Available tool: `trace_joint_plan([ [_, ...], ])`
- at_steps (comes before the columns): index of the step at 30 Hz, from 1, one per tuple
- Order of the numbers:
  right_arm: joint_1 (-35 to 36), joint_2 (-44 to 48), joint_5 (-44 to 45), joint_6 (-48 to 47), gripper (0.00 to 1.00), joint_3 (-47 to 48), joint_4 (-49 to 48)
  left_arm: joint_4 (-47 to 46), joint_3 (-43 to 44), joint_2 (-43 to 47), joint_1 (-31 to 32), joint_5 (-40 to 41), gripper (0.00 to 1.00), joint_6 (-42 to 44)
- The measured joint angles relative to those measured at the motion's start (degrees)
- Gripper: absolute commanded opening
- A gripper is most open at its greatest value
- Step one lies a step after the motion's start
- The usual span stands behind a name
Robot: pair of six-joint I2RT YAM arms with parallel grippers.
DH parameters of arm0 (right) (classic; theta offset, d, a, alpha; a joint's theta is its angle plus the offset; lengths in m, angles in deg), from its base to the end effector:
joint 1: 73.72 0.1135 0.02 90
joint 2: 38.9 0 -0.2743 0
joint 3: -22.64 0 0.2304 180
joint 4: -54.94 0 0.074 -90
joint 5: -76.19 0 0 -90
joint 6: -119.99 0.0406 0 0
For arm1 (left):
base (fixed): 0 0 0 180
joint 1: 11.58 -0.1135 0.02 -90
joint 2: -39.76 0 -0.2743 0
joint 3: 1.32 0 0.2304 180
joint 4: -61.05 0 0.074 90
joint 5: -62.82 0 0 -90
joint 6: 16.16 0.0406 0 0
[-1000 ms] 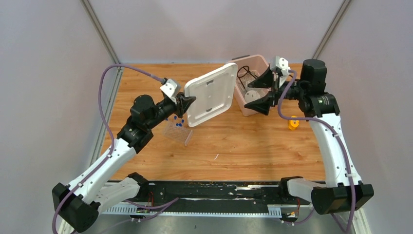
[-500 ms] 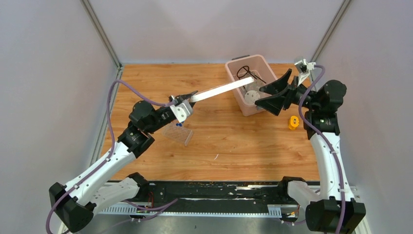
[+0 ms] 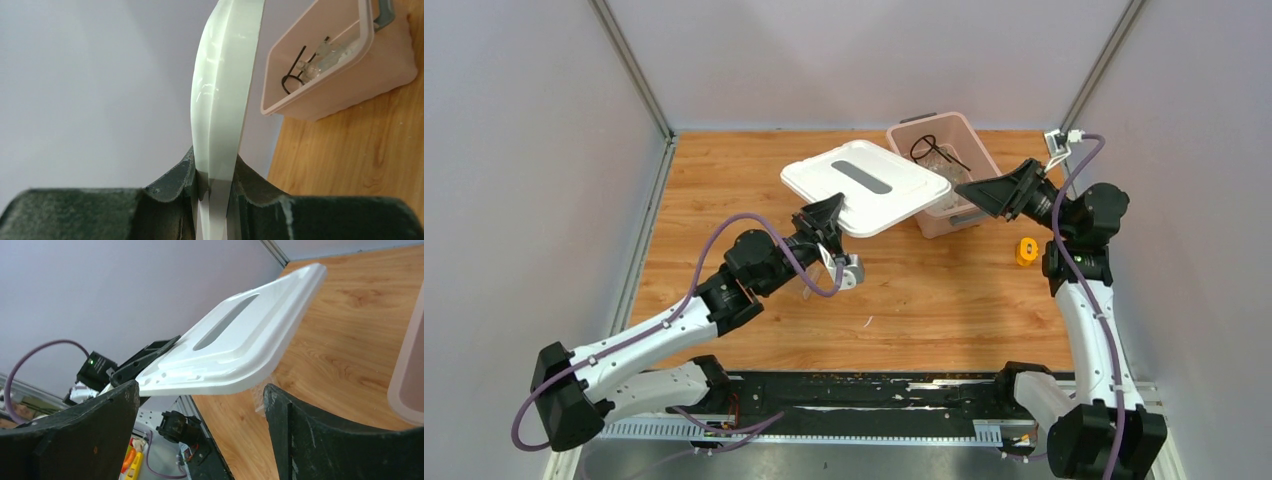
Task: Organize the chemistry lab equipment
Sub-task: Pick up the storage box lid at the center of the board.
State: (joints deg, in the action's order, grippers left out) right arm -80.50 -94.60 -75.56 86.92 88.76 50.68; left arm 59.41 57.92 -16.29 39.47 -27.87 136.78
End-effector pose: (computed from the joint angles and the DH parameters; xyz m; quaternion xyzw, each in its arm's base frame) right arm 0.1851 0.0140 0.4054 -0.0683 0.6598 0.5719 0.4826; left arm 0.1323 -0.1644 0.3635 0.5699 0.3649 0.0722 0.7327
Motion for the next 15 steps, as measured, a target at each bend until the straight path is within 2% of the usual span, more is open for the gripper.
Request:
trace_joint_plan([
  [8,0.39,-6.32,2.78,7.02,0.91,-4.87,-0.66,-10.27,-4.68,-1.81,7.17,8.31,0.00,11.32],
  [15,3.23,-5.42,4.81,9.16,0.89,-6.36,-0.90,-18.03,-5.97,-8.15,9.97,14.45,0.00,17.49],
])
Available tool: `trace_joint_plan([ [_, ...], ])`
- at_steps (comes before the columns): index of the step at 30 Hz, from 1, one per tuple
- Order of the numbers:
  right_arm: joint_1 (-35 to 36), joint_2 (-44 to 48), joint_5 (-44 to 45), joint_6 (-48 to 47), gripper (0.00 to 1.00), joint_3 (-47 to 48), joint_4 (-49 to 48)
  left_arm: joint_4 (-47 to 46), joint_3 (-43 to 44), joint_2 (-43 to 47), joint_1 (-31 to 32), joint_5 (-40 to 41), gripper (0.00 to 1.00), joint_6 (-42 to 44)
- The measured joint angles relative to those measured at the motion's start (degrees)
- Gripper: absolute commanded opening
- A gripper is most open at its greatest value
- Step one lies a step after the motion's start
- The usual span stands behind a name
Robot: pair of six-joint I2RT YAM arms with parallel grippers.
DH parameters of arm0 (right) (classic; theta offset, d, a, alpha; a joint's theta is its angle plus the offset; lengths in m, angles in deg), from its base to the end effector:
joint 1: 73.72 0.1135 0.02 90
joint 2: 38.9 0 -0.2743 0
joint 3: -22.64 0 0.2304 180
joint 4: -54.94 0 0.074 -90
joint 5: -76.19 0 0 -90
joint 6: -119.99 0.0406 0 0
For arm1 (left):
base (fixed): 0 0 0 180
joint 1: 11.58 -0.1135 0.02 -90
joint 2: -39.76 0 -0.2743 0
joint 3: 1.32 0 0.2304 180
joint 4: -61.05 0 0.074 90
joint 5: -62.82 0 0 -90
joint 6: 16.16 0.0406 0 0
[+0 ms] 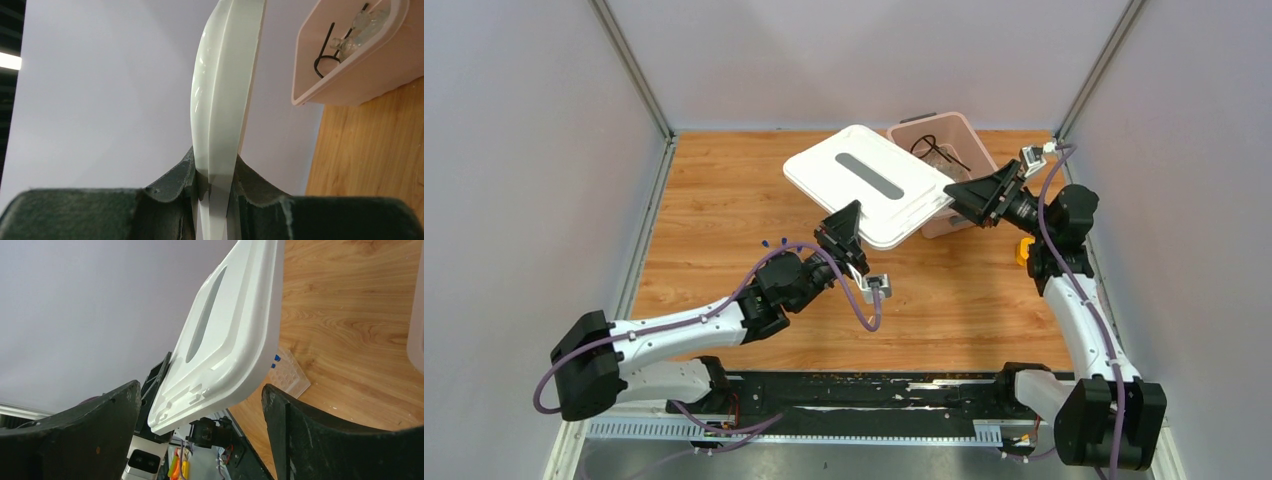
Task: Organize the chemistry lab equipment
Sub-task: Pick up the storage box lid at the center of the board.
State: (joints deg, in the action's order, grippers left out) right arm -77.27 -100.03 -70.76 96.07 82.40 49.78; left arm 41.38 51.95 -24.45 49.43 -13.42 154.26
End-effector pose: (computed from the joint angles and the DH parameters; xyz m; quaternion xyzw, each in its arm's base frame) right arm 0.2155 0.0207 0.3546 0.0572 0.6919 0.6116 0.3795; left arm 0.1243 -0.2044 0.3340 0.5802 0.2993 0.2039 0.7295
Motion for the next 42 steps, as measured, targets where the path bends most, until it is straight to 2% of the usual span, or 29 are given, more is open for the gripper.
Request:
trace_joint_plan([
  [9,5.77,0.13,3.61,2.47,0.82,-2.80,-1.66,-9.49,1.77,-8.55,2.80,4.61,0.00,3.34],
  [12,7.13,0.13,4.02,2.95,0.73,-3.15,-2.45,-11.76,2.93,-12.17,4.33,5.42,0.00,4.39],
  [17,7.23,0.83,6.64,4.11,0.42,-5.44,-2.75,-16.24,5.66,-17.57,5.97,7.61,0.00,5.90],
  [18,7.23,1.07,7.10,4.28,0.34,-5.88,-2.71,-16.92,6.14,-18.43,6.16,7.89,0.00,6.21],
  [20,7.17,1.70,8.39,6.73,0.03,-6.45,-2.80,-17.38,6.56,-20.06,6.56,8.87,0.00,7.02],
  [21,7.08,2.10,9.25,7.76,0.00,-6.49,-3.02,-17.42,6.56,-20.96,6.73,9.31,0.00,7.08],
  [22,7.06,2.45,9.79,8.96,0.00,-6.49,-3.23,-17.31,6.56,-21.84,6.91,9.73,0.04,7.23],
  [23,6.88,2.80,10.05,8.83,0.00,-6.62,-3.32,-17.88,6.58,-22.69,7.02,10.03,0.18,7.58],
  [25,5.99,3.28,10.16,9.84,0.00,-7.21,-3.10,-18.53,7.13,-23.28,7.28,10.58,0.55,7.58],
  [26,5.53,3.39,9.86,10.54,0.00,-7.45,-3.37,-18.21,7.48,-23.41,7.67,11.21,0.68,7.26],
  [27,5.05,3.58,9.55,10.64,0.00,-7.80,-3.82,-17.38,7.93,-23.56,8.15,12.31,0.77,6.93],
  [28,4.22,3.85,9.20,10.49,0.00,-8.37,-4.76,-16.57,8.46,-23.65,8.83,13.29,0.83,5.86],
  [32,-0.90,4.28,9.09,10.82,0.00,-10.03,-6.91,-10.34,11.30,-22.49,12.24,16.52,0.94,-3.50],
  [38,-6.25,4.68,9.38,11.02,0.00,-10.32,-10.69,8.35,12.74,-11.61,14.36,16.35,0.96,-34.38],
  [42,-9.20,5.33,10.29,11.30,0.00,-11.28,-13.81,10.27,10.60,-4.17,12.50,12.72,0.95,-54.03],
])
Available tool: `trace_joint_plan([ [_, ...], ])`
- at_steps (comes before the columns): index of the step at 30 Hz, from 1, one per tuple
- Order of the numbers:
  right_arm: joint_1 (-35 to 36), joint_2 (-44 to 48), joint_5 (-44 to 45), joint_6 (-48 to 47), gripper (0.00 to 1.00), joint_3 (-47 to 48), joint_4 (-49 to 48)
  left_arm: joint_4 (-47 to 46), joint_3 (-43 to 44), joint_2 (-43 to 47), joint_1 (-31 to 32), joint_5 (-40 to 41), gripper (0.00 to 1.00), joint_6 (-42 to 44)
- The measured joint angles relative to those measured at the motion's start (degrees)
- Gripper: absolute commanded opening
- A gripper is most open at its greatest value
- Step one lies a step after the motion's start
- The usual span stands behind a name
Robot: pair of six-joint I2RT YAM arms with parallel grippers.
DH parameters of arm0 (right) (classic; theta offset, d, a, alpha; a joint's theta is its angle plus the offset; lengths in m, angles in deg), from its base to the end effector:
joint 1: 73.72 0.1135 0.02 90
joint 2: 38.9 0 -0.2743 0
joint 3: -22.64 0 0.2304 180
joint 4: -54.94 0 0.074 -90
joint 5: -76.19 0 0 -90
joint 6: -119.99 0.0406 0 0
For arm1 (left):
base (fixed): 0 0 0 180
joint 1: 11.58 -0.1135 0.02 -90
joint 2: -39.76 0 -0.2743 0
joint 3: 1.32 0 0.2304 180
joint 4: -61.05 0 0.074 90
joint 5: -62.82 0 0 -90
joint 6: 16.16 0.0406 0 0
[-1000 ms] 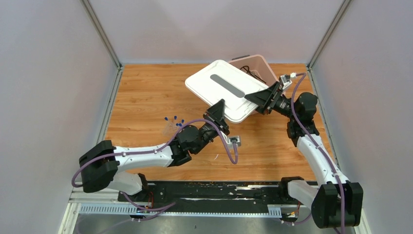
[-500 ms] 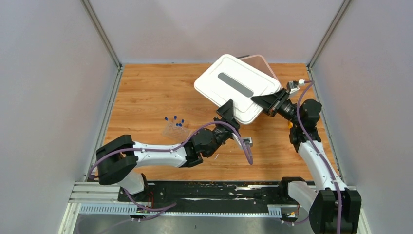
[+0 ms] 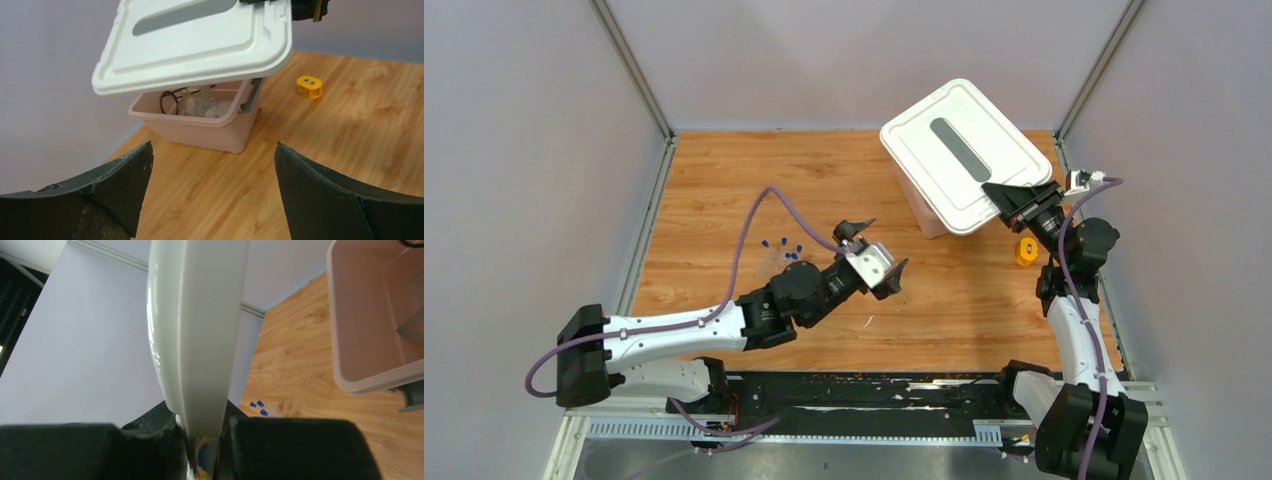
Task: Organize the chemistry lab equipment
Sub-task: Pick up the storage box lid at the center of the board, then close the lid of the storage box.
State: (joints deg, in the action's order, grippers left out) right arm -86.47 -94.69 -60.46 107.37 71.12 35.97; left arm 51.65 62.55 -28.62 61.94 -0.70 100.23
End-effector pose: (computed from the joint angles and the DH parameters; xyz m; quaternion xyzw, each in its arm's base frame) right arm 0.1958 -0.0140 0.3316 0.1938 0.6270 0.5919 0.4680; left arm 0.0907 -0.2428 0.3598 0.3954 0.5527 -0.1447 0.7192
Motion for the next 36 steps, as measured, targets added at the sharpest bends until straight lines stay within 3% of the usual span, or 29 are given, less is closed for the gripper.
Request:
trace_joint_plan([
  [7,-1.92,-1.75,5.27,-0.35,0.00,-1.27,-2.08,-3.21,-8.00,0.50,-16.48,-16.00,0.96,-32.33],
  [14,0.66,-16.37,6.25,-1.07,0.00,3.63,-5.09,-4.90,-9.42,-1.38,-23.56,-20.22,0.98,-49.24],
  [23,5.66,-29.44,9.99,-3.63,0.00,10.60,-8.76,-6.38,-11.10,-1.09,-26.23,-20.46,0.98,-56.11],
  [32,7.89,-34.60,16.74,-6.51,0.00,12.22,-9.14,-6.75,-14.91,1.22,-28.26,-20.48,0.99,-57.48],
  [36,8.11,-34.60,18.99,-7.50,0.06,12.20,-8.57,-7.37,-15.82,1.66,-28.70,-20.44,0.99,-57.94],
])
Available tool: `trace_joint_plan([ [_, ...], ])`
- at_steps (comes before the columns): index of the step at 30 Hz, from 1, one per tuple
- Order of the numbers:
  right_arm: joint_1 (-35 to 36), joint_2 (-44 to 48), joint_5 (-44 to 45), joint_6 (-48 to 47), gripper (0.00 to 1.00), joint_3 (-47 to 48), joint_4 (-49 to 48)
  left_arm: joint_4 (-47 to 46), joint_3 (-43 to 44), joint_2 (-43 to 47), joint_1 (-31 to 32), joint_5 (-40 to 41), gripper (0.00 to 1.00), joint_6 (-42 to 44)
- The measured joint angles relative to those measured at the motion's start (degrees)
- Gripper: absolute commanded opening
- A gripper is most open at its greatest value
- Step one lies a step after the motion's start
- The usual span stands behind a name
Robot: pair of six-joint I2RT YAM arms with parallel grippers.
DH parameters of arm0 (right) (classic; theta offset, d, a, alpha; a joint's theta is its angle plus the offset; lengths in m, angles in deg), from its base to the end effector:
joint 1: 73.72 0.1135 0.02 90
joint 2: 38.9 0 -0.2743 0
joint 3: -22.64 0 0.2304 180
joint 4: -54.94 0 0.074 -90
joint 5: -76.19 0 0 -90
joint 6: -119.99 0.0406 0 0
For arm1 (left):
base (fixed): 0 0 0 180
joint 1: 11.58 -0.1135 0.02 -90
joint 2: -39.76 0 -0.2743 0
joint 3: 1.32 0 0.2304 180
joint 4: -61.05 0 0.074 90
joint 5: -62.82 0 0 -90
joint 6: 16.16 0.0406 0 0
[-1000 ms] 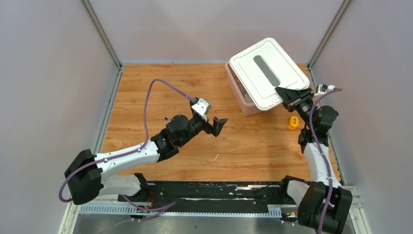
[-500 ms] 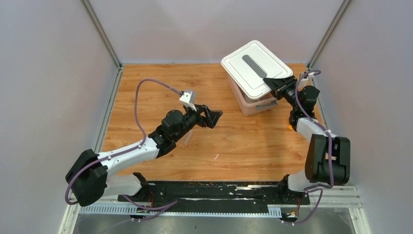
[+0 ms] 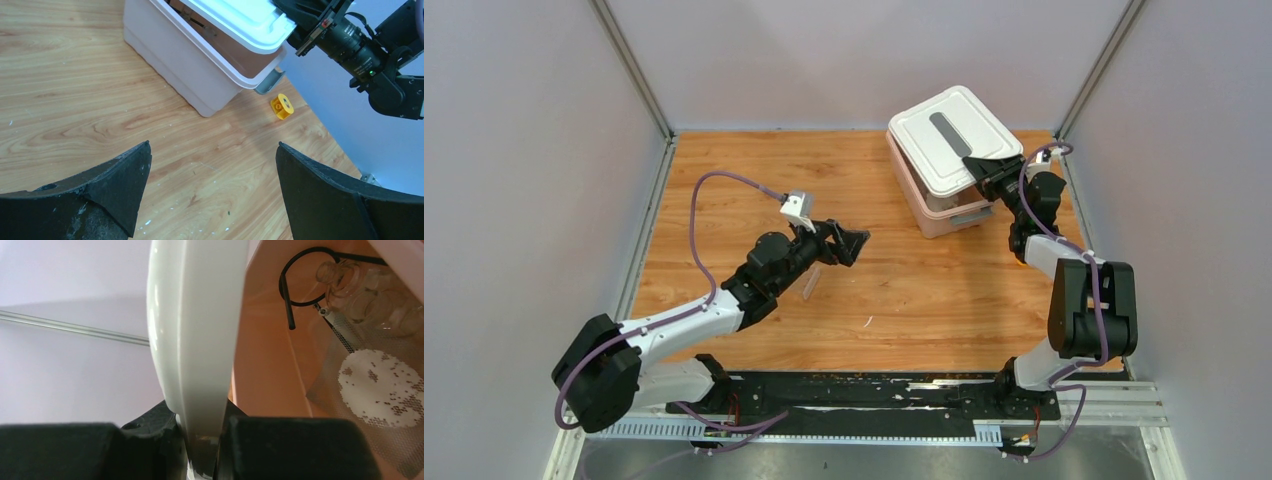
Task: Organize the chemistry lab equipment
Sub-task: Close the lid of the storage box.
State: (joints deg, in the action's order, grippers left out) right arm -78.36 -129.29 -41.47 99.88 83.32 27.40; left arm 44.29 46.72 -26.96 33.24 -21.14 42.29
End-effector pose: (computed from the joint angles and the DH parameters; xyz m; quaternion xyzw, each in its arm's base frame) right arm 0.3323 -0.0081 0.2694 0.2916 0.6571 0.5081 0.4744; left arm 0.1762 -0.1691 0.2878 0.0466 0.7173 -0.3994 0.5691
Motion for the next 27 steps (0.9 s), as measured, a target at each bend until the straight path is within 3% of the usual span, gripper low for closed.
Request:
trace_joint_plan([
  [17,1.97,-0.28,1.11,-0.11,0.09,-0.33,1.88,-3.41,-0.02,-1.53,-0.70,-1.25,0.99,-2.91],
  [27,1.97,0.48,1.84,-0.57,0.21,-1.09,2.75,-3.78,-0.02,-1.53,-0.98,-1.55,0.99,-3.30],
])
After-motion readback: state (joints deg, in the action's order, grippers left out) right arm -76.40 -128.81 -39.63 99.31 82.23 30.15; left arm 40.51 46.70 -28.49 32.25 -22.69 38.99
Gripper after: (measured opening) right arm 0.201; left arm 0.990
